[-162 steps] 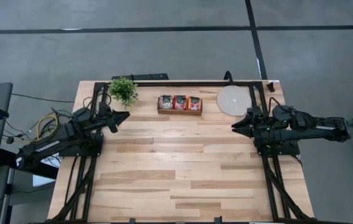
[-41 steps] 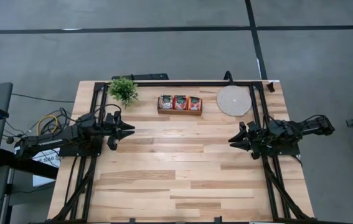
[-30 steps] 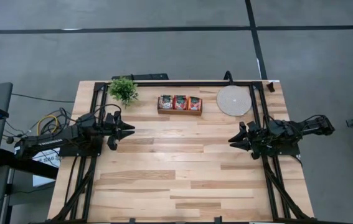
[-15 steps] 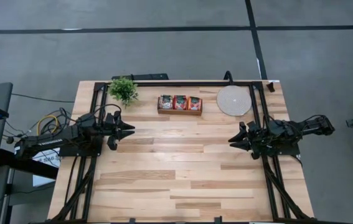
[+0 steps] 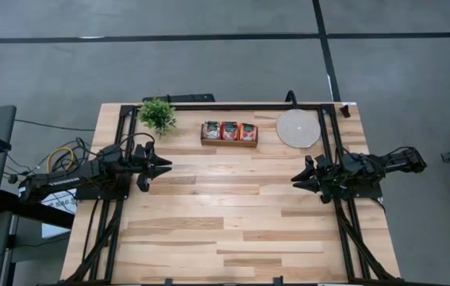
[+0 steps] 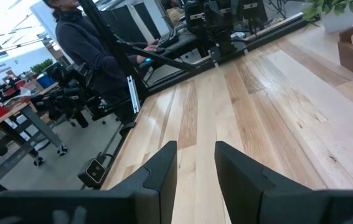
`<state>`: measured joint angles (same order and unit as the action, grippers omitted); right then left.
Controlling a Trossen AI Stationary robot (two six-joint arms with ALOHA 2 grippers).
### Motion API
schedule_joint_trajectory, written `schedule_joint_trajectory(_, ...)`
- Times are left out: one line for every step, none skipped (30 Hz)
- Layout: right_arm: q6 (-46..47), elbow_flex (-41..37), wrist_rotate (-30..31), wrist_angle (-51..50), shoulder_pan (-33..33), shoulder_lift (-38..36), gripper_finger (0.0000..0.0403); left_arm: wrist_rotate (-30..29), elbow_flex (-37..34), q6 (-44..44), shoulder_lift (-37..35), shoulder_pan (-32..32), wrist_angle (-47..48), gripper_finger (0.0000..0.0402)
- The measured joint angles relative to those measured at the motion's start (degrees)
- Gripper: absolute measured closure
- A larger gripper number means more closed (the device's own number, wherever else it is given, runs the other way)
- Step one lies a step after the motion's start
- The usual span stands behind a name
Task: Pick & Place Tea
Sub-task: Return to Home Position
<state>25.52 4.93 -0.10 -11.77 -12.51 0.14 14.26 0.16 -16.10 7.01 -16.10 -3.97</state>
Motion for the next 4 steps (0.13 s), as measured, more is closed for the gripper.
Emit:
schedule_joint_trajectory(0.0, 0.0, 0.0, 0.0, 0.0, 0.0, 0.0301, 0.0, 0.0, 0.0, 0.0, 0.0, 0.0, 0.0296)
schedule_joint_trajectory(0.0, 0.0, 0.0, 0.0, 0.0, 0.0, 0.0301, 0.0, 0.0, 0.0, 0.0, 0.0, 0.0, 0.0296)
schedule_joint_trajectory(0.0, 0.0, 0.0, 0.0, 0.0, 0.0, 0.0301, 0.0, 0.0, 0.0, 0.0, 0.0, 0.0, 0.0296)
schedule_joint_trajectory(0.0, 0.0, 0.0, 0.0, 0.0, 0.0, 0.0301, 0.0, 0.0, 0.0, 0.0, 0.0, 0.0, 0.0296)
